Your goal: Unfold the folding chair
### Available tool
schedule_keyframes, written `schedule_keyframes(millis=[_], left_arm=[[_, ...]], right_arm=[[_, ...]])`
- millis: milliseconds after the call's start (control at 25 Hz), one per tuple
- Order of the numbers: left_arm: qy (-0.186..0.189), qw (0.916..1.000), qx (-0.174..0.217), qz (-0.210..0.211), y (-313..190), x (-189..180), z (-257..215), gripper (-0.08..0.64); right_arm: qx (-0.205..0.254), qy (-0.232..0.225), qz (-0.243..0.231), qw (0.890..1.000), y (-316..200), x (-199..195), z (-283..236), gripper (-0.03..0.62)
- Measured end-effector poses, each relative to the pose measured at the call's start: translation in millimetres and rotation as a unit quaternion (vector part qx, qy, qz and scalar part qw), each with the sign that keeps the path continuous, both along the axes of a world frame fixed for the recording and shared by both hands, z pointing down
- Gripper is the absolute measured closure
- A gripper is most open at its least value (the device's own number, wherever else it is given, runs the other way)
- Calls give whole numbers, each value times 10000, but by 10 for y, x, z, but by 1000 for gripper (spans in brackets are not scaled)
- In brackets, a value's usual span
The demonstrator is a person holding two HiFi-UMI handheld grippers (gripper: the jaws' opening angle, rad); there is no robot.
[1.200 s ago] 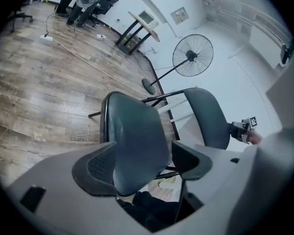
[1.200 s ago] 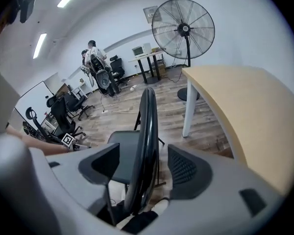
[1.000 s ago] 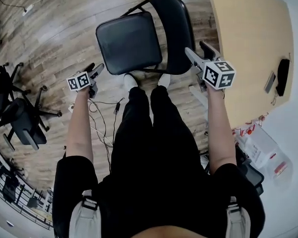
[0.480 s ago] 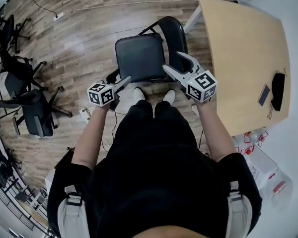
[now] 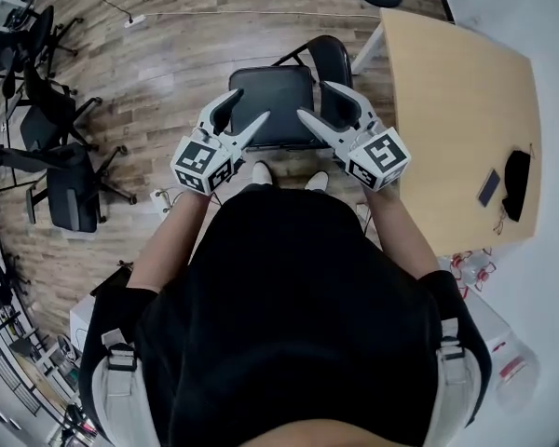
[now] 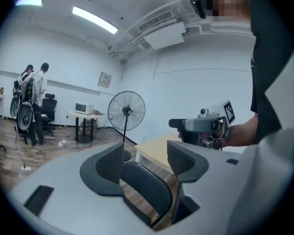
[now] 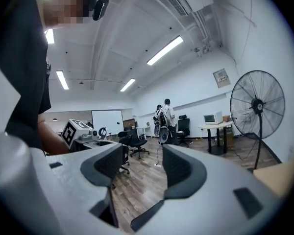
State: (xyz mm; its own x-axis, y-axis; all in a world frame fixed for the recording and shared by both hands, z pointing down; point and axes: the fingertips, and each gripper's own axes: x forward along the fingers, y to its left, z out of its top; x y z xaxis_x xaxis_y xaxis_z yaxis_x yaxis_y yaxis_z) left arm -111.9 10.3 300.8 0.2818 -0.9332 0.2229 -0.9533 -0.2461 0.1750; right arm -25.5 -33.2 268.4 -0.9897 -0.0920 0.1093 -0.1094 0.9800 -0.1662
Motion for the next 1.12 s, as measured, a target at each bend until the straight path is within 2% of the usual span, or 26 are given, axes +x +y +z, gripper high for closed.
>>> schedule_keyframes(millis=[160,280,480,760,960,1120], left_arm=[[-334,9980,535,-23,11,144,-419,316],[-381,9964,751,-21,28,223,-589,336],[-546,9946,880,2,111,262,-680,364],[-544,9933,1013,-155,203,278,-718,397],[-593,9916,1135,-190,323,249,-795,494],[-571,9914,1163,-197,348,261,-795,532]], right_arm=[[256,-158,-156,9994,112,-21,-223,361],[305,-258,-185,9990,172,-3,-298,383],[390,-317,-296,9983,305,-30,-385,414],[566,-378,-388,9969,428,-20,-480,460],[623,-392,-437,9963,520,-86,-530,487],[695,-431,-455,9956,541,-88,-536,527]])
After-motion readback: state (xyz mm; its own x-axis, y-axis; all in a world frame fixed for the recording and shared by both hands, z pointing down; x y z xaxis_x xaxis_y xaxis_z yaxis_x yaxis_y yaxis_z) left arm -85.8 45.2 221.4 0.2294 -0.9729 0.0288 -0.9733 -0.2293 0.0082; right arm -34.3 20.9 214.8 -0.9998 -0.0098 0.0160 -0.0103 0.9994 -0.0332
